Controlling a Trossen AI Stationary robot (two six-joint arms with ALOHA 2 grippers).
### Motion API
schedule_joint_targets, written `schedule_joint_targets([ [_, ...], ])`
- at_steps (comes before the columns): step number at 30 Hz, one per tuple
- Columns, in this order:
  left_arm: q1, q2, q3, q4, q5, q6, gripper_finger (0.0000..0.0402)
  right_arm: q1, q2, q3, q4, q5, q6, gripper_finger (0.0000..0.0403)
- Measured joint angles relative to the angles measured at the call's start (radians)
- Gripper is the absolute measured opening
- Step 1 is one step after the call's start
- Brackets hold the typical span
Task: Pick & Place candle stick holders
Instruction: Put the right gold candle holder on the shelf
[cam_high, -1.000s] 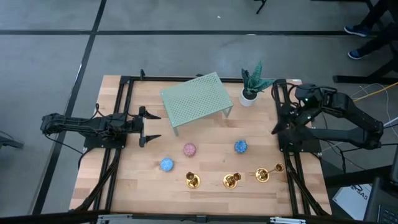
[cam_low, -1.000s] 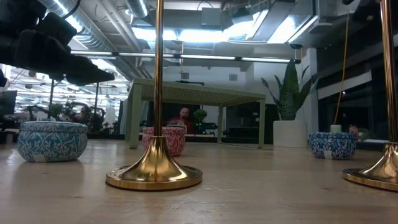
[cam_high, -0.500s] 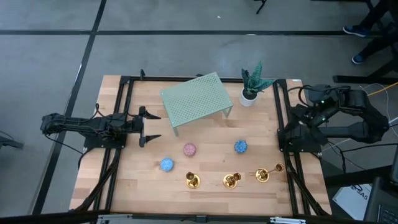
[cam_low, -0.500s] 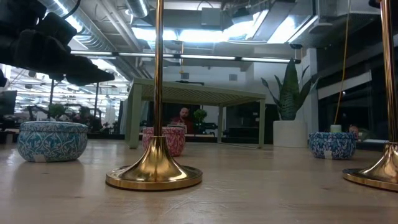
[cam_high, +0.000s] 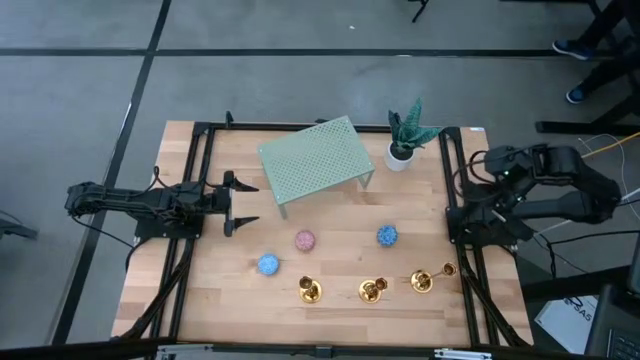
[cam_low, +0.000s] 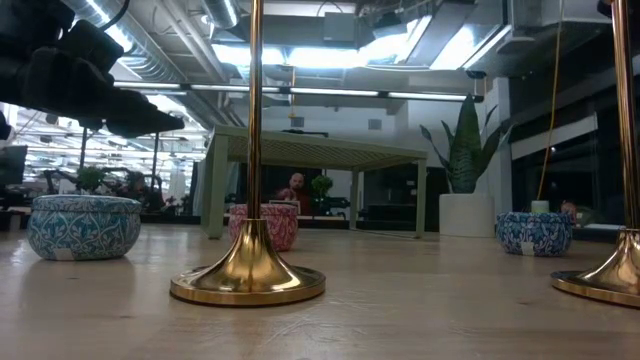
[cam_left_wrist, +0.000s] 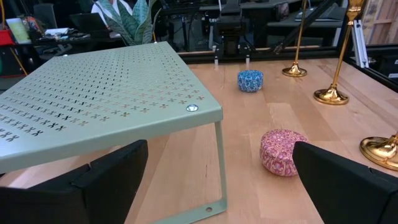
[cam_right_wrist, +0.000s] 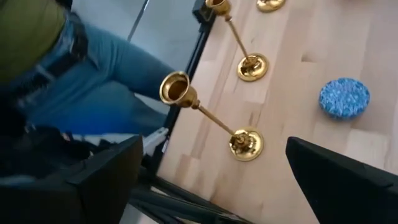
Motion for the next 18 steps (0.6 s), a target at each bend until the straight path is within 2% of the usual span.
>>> schedule_joint_targets([
  [10,0.0,0.0,0.0,0.0,0.0,0.0,0.04,0.098,0.054,-0.107,0.067,0.048,-0.045,0.0399],
  [18,0.0,0.0,0.0,0.0,0.0,0.0,0.04,0.248,0.112,-0.181,0.176,0.059,0.033,0.0399],
])
